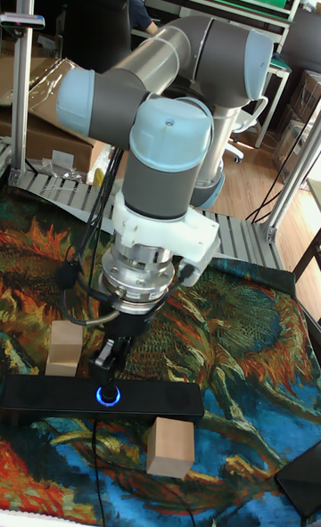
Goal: Turn the knob to decrease the volume of the speaker
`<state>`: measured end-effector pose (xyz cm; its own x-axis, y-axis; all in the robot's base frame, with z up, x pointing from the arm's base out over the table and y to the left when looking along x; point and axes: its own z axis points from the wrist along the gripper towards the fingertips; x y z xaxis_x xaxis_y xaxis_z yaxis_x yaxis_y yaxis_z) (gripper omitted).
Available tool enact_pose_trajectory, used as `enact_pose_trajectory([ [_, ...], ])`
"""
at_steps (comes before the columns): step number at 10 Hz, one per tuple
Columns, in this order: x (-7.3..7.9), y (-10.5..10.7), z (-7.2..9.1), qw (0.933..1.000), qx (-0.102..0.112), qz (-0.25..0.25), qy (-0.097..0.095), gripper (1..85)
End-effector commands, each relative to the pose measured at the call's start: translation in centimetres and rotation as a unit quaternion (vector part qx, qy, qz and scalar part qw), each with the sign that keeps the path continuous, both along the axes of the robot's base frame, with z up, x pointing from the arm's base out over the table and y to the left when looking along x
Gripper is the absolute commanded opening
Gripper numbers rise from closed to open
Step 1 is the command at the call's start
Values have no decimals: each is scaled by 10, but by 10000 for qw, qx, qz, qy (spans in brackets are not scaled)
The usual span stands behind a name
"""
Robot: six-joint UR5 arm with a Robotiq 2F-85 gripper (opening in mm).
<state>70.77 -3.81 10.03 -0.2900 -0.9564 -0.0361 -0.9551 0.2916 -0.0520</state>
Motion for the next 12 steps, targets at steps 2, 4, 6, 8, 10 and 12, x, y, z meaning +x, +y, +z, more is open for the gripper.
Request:
enact_pose_trajectory([
  [2, 6, 2, -8, 9970, 61, 759, -108, 403],
  [4, 3, 7, -13, 9995, 289, 110, -53, 397],
  [6, 5, 5, -13, 9964, 325, -784, -44, 397],
  [8, 3, 0, -15, 9943, 242, -1041, -12, 393],
  [10, 2, 2, -21, 9933, 285, -1115, 72, 390],
  [12, -1, 2, -24, 9957, 248, -877, 138, 390],
])
